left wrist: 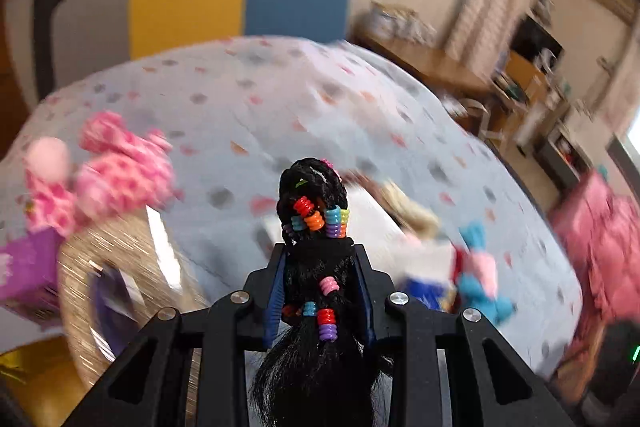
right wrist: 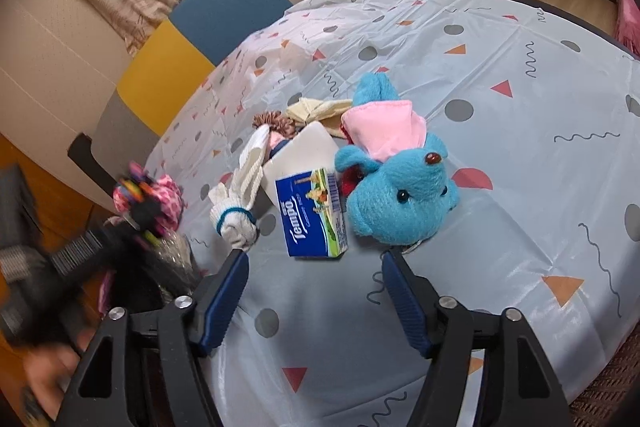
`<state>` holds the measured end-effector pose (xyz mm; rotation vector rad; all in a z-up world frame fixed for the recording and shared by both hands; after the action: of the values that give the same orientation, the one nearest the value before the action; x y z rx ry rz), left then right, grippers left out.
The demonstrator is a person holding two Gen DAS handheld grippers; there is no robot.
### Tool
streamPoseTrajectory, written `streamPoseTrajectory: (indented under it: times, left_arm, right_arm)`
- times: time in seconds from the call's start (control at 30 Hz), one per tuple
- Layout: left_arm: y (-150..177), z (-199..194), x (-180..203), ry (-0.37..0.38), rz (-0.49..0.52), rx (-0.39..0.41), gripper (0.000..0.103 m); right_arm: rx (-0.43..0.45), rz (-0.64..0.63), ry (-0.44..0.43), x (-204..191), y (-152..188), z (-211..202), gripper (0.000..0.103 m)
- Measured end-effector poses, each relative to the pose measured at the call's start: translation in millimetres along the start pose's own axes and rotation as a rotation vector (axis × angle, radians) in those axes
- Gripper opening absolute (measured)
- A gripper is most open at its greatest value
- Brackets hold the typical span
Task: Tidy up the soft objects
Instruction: 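Drop the doll into the gold tray while the right tool grasps the white glove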
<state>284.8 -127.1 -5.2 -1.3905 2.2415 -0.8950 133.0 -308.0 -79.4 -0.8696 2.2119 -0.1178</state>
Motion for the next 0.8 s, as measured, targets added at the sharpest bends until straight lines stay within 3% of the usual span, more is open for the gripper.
streamPoseTrajectory:
  times: [0.13, 0.3, 0.43, 0.67, 0.8]
  left_arm:
    - [-9, -18, -64, -0.091, -0.095, 0.033, 0.031]
    - [15, -45, -140, -0.183, -0.19, 0.046, 0.031]
    - [45, -68, -169, -0.227, -0.213, 0.056, 0.031]
    - [123, -107, -199, -0.243, -0.285, 0.043, 0.031]
    - [166, -128, -211, -0.251, -0.333, 0.034, 0.031]
  right_arm:
    - [-0.053, -0.068, 0.017, -9, 12, 10, 0.069]
    - [-0.118, -0.184, 0.036, -28, 31, 22, 0.066]
    - [-0.168, -0.28, 0.03, -52, 40, 35, 0.055]
    - [-0.232, -0.354, 0.017, -94, 29, 82, 0.055]
    - [-0.258, -0.36, 0.058, -104, 21, 117, 0.055]
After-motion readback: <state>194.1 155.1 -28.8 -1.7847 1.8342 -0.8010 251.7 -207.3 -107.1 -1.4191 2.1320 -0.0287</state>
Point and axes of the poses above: each gripper's, at about its wrist camera, not at the fingertips, and z roughly the way its jaws point, x to its right, y to its underside, the point moved 9 cm from there along z, roughly the way its jaws point, and after that the axes turned 12 degrees about z, right-handed, at the moved point
